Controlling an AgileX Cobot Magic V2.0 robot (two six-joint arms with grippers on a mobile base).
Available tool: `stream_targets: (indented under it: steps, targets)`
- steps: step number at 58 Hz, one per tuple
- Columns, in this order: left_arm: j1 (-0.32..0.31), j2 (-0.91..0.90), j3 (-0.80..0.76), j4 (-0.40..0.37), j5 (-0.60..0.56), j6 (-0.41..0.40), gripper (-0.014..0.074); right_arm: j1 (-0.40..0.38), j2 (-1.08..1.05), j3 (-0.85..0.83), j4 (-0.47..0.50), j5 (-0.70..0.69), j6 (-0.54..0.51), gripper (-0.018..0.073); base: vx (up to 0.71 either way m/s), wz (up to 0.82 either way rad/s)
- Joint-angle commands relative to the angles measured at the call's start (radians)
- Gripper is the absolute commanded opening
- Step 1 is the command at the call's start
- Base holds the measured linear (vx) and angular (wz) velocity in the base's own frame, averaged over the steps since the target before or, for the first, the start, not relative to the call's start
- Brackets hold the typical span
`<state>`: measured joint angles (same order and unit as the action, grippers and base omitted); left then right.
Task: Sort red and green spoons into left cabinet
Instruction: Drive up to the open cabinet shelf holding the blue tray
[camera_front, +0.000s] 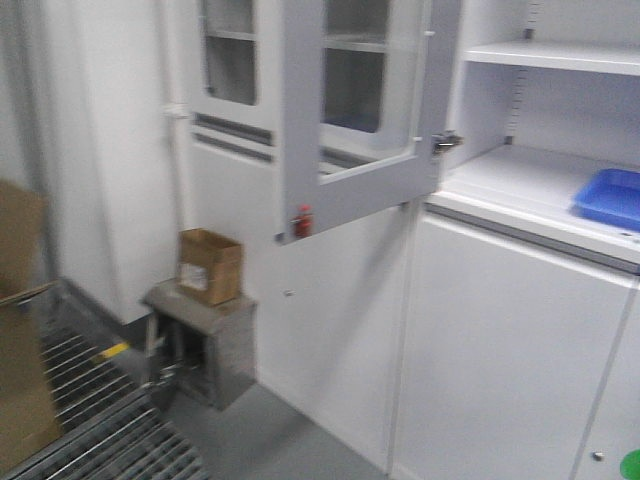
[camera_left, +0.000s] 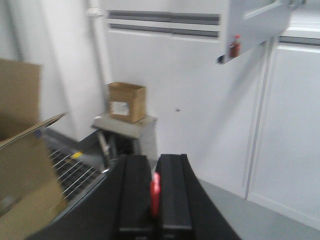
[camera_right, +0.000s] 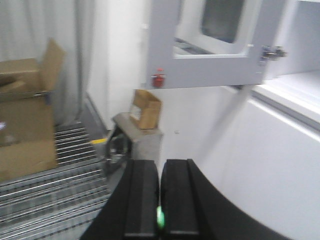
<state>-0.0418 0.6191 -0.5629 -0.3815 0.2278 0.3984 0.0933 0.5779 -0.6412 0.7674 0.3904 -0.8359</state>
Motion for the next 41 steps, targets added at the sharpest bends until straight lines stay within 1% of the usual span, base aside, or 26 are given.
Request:
stream_targets:
  steps: [1,24,33,41]
  targets:
    - [-0.007,0.001,-0.029,-0.016,-0.075,-0.002,-0.0003,-0.006,0.0,-0.027,0.02,-0.061,-0.001,-0.0004,0.42,-0.71]
    - [-0.007,0.001,-0.029,-0.016,-0.075,-0.002,-0.0003,-0.006,0.0,-0.027,0.02,-0.06,-0.001,-0.0004,0.4,-0.67]
    - [-0.007,0.001,-0.029,-0.016,-0.075,-0.002,-0.0003,-0.006,0.0,-0.027,0.02,-0.06,-0.001,-0.0004,0.38,-0.44]
    - [-0.007,0.001,-0.029,-0.016,-0.075,-0.002,-0.0003,-0.006,0.0,-0.027,0.02,-0.06,-0.001,-0.0004,0.4,-0.25]
